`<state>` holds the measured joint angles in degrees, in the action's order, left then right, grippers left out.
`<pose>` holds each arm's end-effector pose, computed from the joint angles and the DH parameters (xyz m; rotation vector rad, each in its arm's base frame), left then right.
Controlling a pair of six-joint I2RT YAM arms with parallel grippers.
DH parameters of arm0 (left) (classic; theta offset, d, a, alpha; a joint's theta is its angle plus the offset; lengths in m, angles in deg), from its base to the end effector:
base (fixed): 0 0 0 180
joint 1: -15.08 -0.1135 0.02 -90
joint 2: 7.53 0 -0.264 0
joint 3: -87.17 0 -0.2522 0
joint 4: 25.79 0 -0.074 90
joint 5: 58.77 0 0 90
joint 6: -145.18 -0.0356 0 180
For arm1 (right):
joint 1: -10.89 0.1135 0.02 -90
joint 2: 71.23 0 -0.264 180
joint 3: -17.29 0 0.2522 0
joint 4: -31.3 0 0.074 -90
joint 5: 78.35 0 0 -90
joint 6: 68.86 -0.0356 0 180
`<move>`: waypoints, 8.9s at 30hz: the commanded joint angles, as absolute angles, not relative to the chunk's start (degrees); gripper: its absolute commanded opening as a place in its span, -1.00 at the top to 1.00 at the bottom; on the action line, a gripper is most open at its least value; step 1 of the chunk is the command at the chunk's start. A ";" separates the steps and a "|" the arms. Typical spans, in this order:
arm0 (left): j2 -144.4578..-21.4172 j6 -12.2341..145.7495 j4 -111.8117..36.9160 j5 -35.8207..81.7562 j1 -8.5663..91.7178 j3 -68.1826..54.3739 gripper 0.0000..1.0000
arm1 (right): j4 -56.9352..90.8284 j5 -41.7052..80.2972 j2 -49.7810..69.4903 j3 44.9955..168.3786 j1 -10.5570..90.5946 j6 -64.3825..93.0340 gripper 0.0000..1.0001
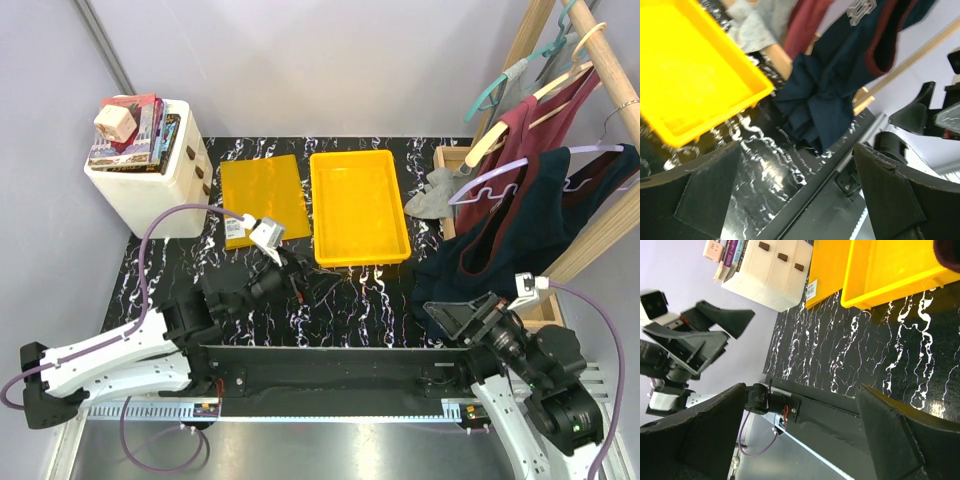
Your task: Remove the tank top from the hanger
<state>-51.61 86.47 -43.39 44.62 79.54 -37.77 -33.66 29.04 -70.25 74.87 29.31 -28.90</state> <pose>0.0876 -0.1641 0.3327 0.3311 1.7667 -1.0402 -0.0018 0.0106 0.3129 0.2665 1.8299 1.1226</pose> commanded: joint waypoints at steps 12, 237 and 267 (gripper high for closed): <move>-83.07 63.54 -47.71 18.51 78.62 10.77 -0.98 | -38.35 30.55 -70.35 92.03 29.17 -20.79 -0.99; -46.21 78.82 -49.66 76.77 83.63 -26.06 1.00 | -4.46 -42.83 -15.85 101.98 61.43 -4.70 1.00; -60.44 88.75 -40.43 43.45 65.17 -30.82 1.00 | 35.32 -16.47 -18.40 96.79 61.43 -18.78 1.00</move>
<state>-61.38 85.92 -46.23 51.24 65.69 -30.98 29.29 -19.50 -16.55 95.80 61.30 -21.12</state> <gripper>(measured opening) 0.019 0.022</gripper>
